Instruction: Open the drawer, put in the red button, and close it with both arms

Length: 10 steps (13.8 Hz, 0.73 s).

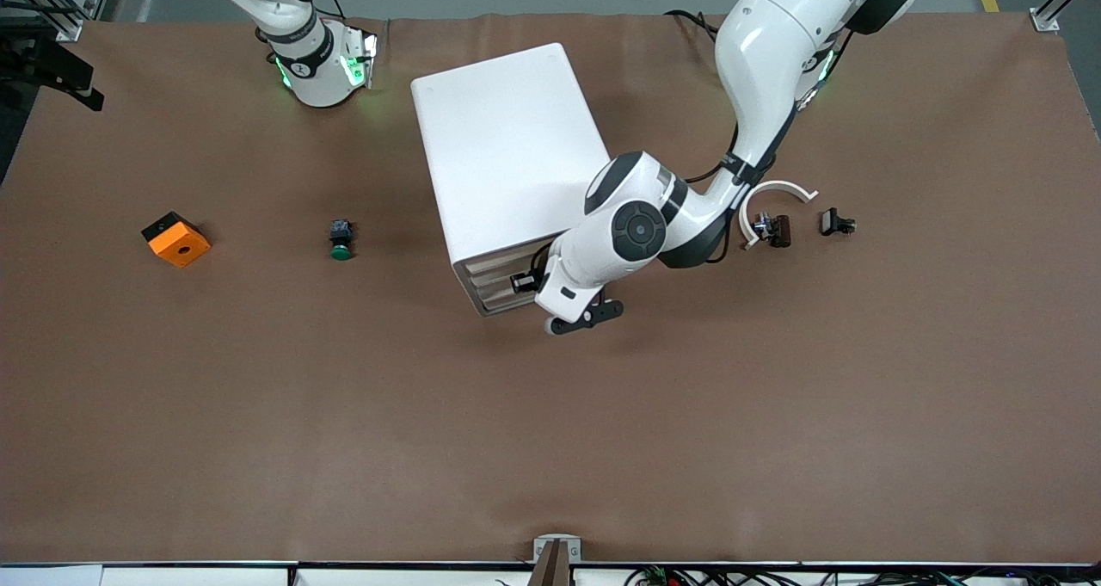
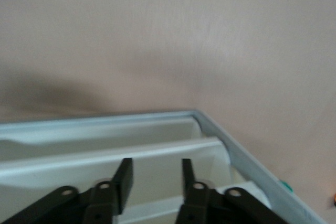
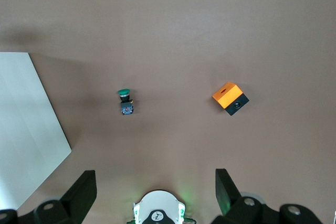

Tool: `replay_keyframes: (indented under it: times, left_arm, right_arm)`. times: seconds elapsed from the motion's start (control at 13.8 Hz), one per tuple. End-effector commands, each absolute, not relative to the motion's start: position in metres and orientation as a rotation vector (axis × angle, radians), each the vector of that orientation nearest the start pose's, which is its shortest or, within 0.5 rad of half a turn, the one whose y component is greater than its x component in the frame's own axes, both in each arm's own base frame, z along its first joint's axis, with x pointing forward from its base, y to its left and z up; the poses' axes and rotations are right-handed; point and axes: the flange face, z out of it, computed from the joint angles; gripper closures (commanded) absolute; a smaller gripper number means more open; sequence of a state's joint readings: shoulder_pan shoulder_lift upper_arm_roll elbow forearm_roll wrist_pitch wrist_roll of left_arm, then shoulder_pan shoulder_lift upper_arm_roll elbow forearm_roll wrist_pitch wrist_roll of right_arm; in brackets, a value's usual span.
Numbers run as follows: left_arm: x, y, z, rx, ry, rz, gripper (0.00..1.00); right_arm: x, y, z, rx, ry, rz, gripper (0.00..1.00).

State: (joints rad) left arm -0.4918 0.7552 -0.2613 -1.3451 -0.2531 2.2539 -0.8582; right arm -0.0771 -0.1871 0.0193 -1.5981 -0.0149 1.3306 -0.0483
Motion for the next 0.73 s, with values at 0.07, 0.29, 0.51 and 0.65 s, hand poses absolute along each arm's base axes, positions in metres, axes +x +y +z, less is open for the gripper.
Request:
replay_keyframes:
  times: [0.07, 0.29, 0.51, 0.65]
  left_arm:
    - [0.616, -0.417, 0.383, -3.391, -0.431, -0.035, 0.0]
    - [0.624, -0.347, 0.455, -3.321, -0.273, -0.041, 0.0]
    - [0.624, -0.262, 0.512, -3.261, -0.134, 0.039, 0.0]
    - [0.62, -0.205, 0.548, -3.237, -0.111, 0.046, 0.0]
  right_arm:
    - [0.458, -0.028, 0.688, -3.142, 0.035, 0.099, 0.0]
    - [0.459, -0.044, 0.688, -3.126, 0.053, 0.085, 0.0]
    - [0.459, -0.041, 0.687, -3.125, 0.043, 0.09, 0.0]
    - [0.459, -0.038, 0.687, -3.126, 0.034, 0.085, 0.0]
